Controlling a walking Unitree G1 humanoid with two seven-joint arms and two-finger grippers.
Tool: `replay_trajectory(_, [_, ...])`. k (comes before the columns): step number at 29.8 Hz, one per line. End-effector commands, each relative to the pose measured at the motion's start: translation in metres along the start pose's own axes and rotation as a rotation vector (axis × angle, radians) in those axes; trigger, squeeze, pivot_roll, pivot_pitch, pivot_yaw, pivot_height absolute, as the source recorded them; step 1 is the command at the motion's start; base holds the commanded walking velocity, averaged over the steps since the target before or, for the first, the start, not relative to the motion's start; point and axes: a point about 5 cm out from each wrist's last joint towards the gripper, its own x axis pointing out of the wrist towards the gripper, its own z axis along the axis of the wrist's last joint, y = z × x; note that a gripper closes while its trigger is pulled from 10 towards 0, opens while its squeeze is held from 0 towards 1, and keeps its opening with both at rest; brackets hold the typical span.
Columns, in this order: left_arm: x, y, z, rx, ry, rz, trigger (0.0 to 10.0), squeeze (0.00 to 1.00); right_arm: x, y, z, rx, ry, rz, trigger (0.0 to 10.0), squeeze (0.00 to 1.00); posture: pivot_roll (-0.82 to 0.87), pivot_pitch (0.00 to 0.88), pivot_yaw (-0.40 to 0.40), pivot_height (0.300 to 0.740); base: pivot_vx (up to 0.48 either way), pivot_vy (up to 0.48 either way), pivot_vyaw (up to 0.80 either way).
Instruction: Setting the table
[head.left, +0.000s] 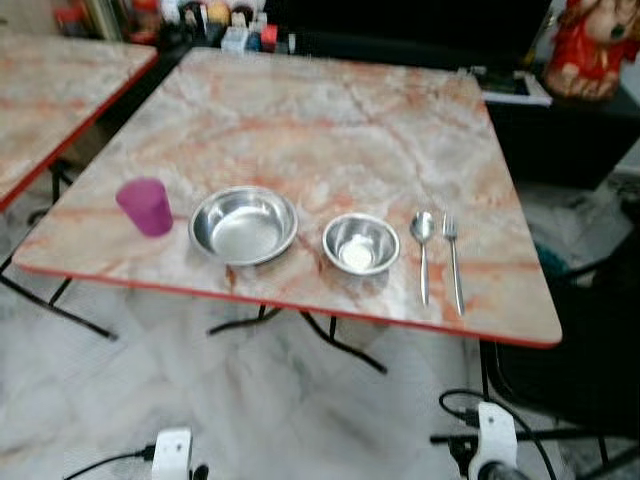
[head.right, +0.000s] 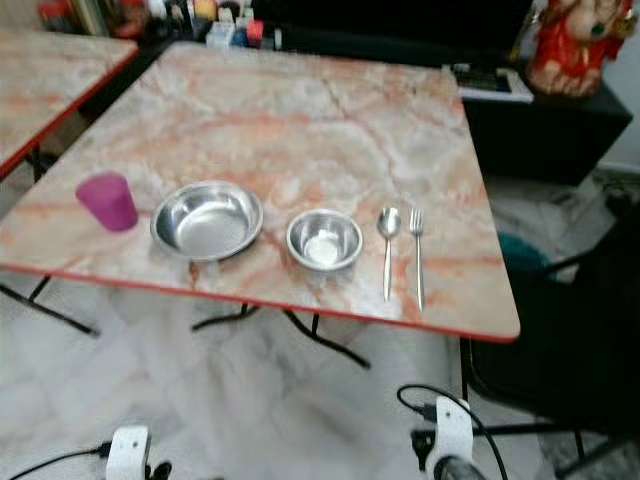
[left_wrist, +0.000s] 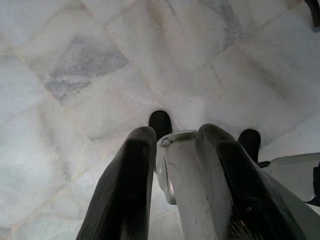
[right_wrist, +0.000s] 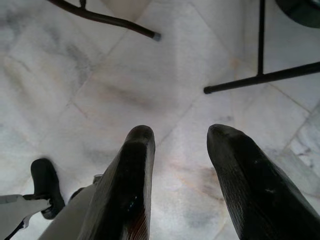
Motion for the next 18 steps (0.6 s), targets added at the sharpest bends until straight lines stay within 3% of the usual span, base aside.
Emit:
replay_trajectory(1, [-0.0019, 0.0047, -0.0052, -0.008, 0.021, 0.014, 10.0, 0.00, 0.0002, 0.0019, -0.0018, 0.005, 0.008, 0.006, 10.0, 0.00, -0.01, 0.132, -0.059, 0.740, 0.000, 0.000, 0.00])
replay_trajectory(13, [-0.0019, 0.0056, -0.0057, 0.006, 0.031, 0.024, 10.0, 0.00, 0.0002, 0.0020, -0.0017, 0.006, 0.005, 0.005, 10.0, 0.00, -0.01, 0.133, -0.057, 0.740, 0.000, 0.000, 0.00])
replay_trajectory(18, [-0.0029, 0.0085, -0.0033, -0.019, -0.018, 0.079, 10.0, 0.00, 0.0002, 0.0021, -0.0020, 0.007, 0.006, 0.004, 10.0, 0.00, -0.01, 0.136, -0.053, 0.740, 0.000, 0.000, 0.00])
